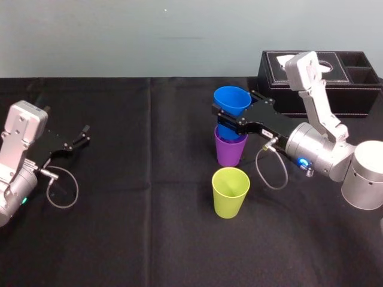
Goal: Stack the three plastic cups sequentially using one hand.
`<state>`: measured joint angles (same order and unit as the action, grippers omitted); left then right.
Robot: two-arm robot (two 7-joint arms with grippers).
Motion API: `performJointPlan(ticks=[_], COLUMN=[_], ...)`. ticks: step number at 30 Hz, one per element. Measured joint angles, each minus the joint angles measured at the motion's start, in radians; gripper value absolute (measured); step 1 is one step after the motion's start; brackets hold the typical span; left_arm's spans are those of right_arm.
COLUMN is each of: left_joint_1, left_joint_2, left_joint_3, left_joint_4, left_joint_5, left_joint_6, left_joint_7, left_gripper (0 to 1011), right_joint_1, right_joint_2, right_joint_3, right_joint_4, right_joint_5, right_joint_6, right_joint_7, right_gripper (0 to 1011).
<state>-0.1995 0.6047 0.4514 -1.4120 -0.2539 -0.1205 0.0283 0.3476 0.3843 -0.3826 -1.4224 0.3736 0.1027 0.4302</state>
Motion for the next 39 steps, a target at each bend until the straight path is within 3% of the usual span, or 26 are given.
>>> performJointPlan(ticks=[21, 39], left_joint_1=[0.0, 0.0], left_joint_2=[0.0, 0.0], left_joint_3=[0.0, 0.0], left_joint_4=[0.0, 0.0], left_joint_5=[0.0, 0.0], left_joint_6=[0.0, 0.0], left_joint_7=[0.0, 0.0], left_gripper=[1011, 1011], right_joint_1=[0.005, -0.003], right_joint_2=[-0.016, -0.021], right_joint_3=[-0.01, -0.005], right_joint_4=[0.087, 0.1], right_joint_5=[-0.008, -0.005], right_joint_6=[-0.033, -0.043], right_joint_7=[0.007, 0.007], right_gripper=[734, 756])
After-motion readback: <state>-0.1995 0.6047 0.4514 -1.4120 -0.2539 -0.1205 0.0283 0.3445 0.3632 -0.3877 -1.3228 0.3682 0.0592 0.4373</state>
